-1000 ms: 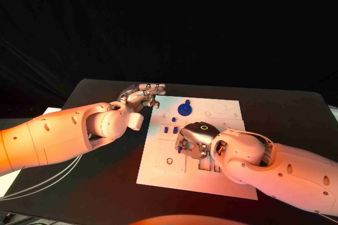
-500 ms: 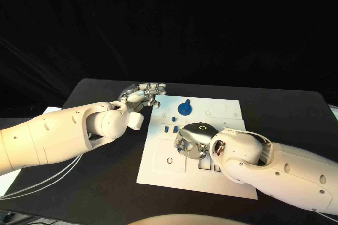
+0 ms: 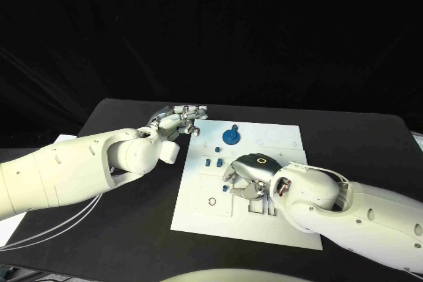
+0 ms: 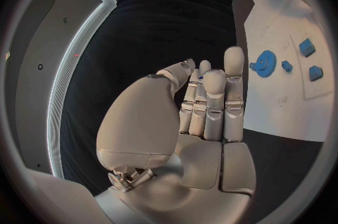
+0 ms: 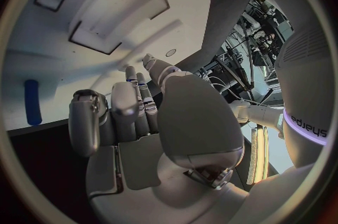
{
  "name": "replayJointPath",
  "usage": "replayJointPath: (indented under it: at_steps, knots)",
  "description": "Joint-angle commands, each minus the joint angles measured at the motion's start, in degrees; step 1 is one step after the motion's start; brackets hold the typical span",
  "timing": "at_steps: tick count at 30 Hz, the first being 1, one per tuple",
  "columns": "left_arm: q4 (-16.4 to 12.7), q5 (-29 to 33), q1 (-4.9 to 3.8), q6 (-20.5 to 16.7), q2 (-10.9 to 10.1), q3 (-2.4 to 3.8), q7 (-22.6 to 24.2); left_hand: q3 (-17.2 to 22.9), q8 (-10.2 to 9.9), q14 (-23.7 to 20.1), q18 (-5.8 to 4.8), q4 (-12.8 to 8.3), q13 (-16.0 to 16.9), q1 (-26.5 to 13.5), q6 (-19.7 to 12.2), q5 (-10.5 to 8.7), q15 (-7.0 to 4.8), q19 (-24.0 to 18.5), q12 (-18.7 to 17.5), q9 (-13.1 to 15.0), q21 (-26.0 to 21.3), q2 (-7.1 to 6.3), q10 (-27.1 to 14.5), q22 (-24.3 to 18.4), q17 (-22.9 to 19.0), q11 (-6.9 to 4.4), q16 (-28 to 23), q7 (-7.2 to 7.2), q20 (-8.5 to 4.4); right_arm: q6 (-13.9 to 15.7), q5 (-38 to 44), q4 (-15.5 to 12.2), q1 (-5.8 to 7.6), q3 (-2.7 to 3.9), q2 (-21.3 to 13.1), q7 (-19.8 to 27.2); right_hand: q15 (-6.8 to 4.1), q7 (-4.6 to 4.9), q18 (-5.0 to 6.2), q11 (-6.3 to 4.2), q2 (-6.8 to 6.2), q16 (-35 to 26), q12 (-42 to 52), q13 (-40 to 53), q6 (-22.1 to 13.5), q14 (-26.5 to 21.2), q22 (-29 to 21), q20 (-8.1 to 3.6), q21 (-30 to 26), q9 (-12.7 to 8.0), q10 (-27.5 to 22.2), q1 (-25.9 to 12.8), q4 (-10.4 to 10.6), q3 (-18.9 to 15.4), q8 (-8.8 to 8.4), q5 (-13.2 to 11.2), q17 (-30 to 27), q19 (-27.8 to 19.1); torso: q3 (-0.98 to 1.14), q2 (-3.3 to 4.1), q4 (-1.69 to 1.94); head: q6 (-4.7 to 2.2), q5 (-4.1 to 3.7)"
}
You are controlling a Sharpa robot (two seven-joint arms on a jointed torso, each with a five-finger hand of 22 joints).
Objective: Assemble the parts on the task board
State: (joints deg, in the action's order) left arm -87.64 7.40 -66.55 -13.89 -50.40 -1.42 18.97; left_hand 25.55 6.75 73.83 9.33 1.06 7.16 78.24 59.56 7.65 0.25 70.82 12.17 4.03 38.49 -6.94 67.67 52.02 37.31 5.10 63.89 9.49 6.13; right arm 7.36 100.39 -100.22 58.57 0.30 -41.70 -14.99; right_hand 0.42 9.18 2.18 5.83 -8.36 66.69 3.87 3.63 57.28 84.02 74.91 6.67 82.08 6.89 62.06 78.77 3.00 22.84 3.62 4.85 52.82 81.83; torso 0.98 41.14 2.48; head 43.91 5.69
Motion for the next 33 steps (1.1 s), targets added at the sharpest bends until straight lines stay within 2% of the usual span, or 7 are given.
replayJointPath:
  at_steps: [1, 9, 13, 16, 23, 26, 33]
  knots:
    - [-0.06, 0.22, -0.01, 1.41, -0.02, 0.03, 0.06, -0.45, 0.22, -0.45, 0.62, -0.07, 0.06, -0.26, -0.24, -0.18, 0.09, -0.30, 0.38, -0.09, -0.30, 0.20, -0.39, 0.00, 0.06, -0.02, -0.26, 0.24, -0.01, 2.44, -1.43, -1.60, 0.44, 0.68, -1.93, 0.27, 0.32, -0.33, 1.13, -0.10, 0.48, -0.30, 0.52, 0.07, 0.35, 0.36, 2.78, -0.08, -0.37, -0.03, 0.19, 0.02, -0.02, -0.44, 0.21, -0.17, -0.26, -0.32, -0.02, 0.01, -0.08, -0.08, 0.08]
    - [-0.17, 0.22, -0.01, 1.52, -0.11, 0.01, 0.09, -0.51, 0.22, -0.44, 0.61, -0.06, 0.07, -0.30, -0.26, -0.18, 0.09, -0.29, 0.42, -0.10, -0.29, 0.19, -0.42, 0.01, 0.11, -0.01, -0.22, 0.24, 0.00, 2.93, -1.89, -4.19, 3.70, 1.54, -8.47, -0.68, 0.37, -0.66, 1.14, -0.17, 0.19, -0.58, 0.84, 0.05, 0.74, 0.21, 2.73, -0.20, -0.43, -0.06, 0.21, 0.31, -0.28, -0.81, 0.26, 0.06, -0.83, -0.29, -0.03, 0.04, -0.09, -0.49, -0.80]
    - [-0.19, 0.22, -0.01, 1.55, -0.12, 0.00, 0.12, -0.54, 0.23, -0.46, 0.61, -0.07, 0.08, -0.28, -0.27, -0.17, 0.10, -0.28, 0.46, -0.09, -0.31, 0.21, -0.44, -0.01, 0.02, -0.02, -0.26, 0.23, 0.00, 2.83, -1.16, -4.58, 4.55, 1.69, -10.83, -1.41, 0.28, -1.16, 1.11, -0.44, -0.05, -0.83, 0.57, -0.06, 0.60, 0.14, 2.81, -0.31, -0.40, -0.22, -0.56, 0.40, -0.34, -1.30, 0.08, 0.08, -1.31, -0.17, 0.00, -0.04, -0.14, -0.65, -1.18]
    - [-0.29, 0.20, -0.01, 1.57, -0.14, 0.00, 0.12, -0.54, 0.23, -0.46, 0.61, -0.07, 0.08, -0.28, -0.27, -0.17, 0.10, -0.28, 0.46, -0.09, -0.31, 0.21, -0.44, -0.01, 0.02, -0.02, -0.26, 0.23, 0.00, 2.15, -0.37, -4.31, 4.83, 1.73, -12.01, -1.86, 0.24, -1.37, 1.13, -0.50, -0.41, -0.86, 0.19, -0.09, 0.18, 0.18, 2.69, -0.44, -0.51, -0.48, -1.54, 0.44, -0.36, -2.09, -0.06, -0.26, -1.52, -0.20, -0.04, 0.05, -0.13, -0.86, -1.40]
    - [-0.23, 0.18, -0.01, 1.57, -0.10, -0.07, 0.11, -0.57, 0.30, -0.50, 0.63, -0.20, 0.12, -0.10, -0.24, -0.13, 0.08, -0.27, 0.61, -0.08, -0.39, 0.29, -0.48, -0.06, -0.08, -0.07, -0.27, 0.18, 0.00, 0.20, 0.63, -3.40, 4.93, 1.74, -12.84, -2.36, 0.54, -1.82, 1.14, -0.03, -0.63, -0.76, -0.04, -0.04, -0.44, 0.27, 2.49, -0.27, -0.72, -1.06, -3.81, 0.79, -0.14, -4.50, -0.06, -0.62, -1.83, -0.23, 0.10, 0.00, -0.04, -1.12, -1.74]
    - [-0.22, 0.18, 0.00, 1.58, -0.09, -0.10, 0.13, -0.57, 0.30, -0.50, 0.63, -0.20, 0.12, -0.10, -0.24, -0.13, 0.08, -0.27, 0.61, -0.08, -0.39, 0.29, -0.48, -0.06, -0.08, -0.07, -0.27, 0.18, 0.00, -0.37, 1.02, -2.49, 4.80, 1.70, -12.44, -2.41, 0.63, -1.96, 1.13, 0.12, -0.31, -0.76, 0.06, -0.01, -0.35, 0.27, 2.50, -0.20, -0.73, -1.14, -3.98, 1.03, -0.07, -4.81, 0.01, -0.47, -1.94, -0.20, -0.02, 0.04, 0.06, -1.18, -1.78]
    - [-0.17, 0.18, 0.02, 1.07, -0.10, -0.12, 0.50, -0.57, 0.30, -0.49, 0.63, -0.20, 0.13, -0.09, -0.24, -0.13, 0.08, -0.27, 0.62, -0.08, -0.39, 0.29, -0.48, -0.06, -0.08, -0.07, -0.27, 0.18, 0.00, -1.93, 1.06, -1.68, 4.46, 1.61, -11.75, -2.17, 0.53, -2.17, 1.09, -0.11, 0.77, -0.78, 1.42, 0.13, 0.54, 0.24, 2.68, -0.12, -0.62, -1.34, -1.76, 1.66, 0.16, -5.43, 0.18, 0.05, -2.42, 0.02, -0.01, 0.05, 0.05, -1.02, -1.61]
